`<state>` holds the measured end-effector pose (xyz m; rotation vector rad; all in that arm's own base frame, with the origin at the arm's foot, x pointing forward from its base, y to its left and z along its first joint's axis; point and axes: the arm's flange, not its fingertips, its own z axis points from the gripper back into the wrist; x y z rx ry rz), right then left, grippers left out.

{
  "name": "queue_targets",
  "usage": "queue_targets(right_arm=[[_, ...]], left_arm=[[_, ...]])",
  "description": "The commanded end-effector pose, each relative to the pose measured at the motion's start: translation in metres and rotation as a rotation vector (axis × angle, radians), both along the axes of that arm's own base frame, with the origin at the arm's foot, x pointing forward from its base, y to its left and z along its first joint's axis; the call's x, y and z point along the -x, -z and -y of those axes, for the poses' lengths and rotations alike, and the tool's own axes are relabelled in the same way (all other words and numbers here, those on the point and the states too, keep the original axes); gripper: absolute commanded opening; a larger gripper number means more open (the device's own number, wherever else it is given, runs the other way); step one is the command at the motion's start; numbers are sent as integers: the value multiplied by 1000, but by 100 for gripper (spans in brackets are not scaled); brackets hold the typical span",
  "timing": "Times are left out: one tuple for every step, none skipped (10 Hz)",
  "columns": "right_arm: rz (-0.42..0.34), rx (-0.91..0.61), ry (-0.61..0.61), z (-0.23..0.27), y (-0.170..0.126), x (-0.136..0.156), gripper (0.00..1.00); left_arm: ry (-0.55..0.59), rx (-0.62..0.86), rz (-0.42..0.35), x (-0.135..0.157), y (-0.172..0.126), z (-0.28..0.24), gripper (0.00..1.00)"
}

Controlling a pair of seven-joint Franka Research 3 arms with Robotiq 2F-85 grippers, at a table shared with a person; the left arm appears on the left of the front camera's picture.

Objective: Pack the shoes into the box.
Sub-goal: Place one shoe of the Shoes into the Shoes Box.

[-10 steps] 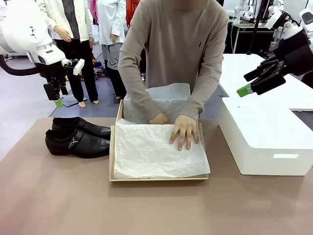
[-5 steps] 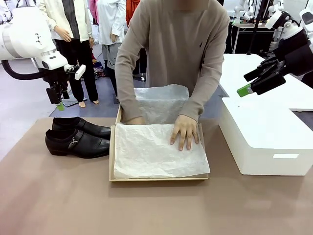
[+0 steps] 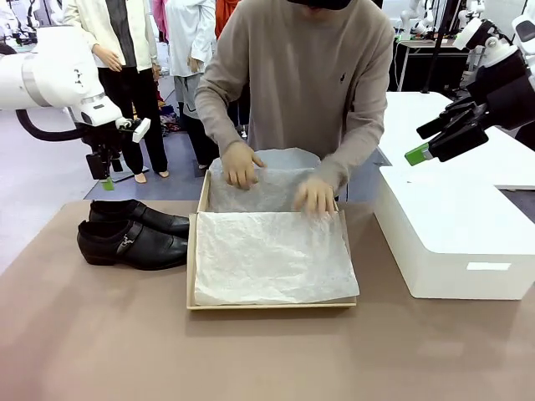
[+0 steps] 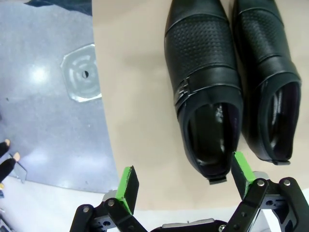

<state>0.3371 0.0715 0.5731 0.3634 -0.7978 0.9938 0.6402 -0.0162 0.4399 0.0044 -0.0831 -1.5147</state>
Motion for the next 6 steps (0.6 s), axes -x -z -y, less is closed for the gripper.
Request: queue_targets(right_arm=[[1,-13,-7,0,0,-1,100],[1,-13,-7,0,0,-1,100],[1,-13,-7,0,0,-1,100],[1,-13,-7,0,0,-1,100],[1,-13,-7,0,0,-1,100],[1,-13,-7,0,0,-1,100]], left_arm=[[19,-14,-12,-12,4,-3,100],[24,-15,5,-14,11,0,100],[12,-10,9,-16,14,0,100],[-4,-10,14,-17,17,-1,100],[-5,-11,10,-18,20,-1,100],[-2,-14,-4,-20,25,0,100]])
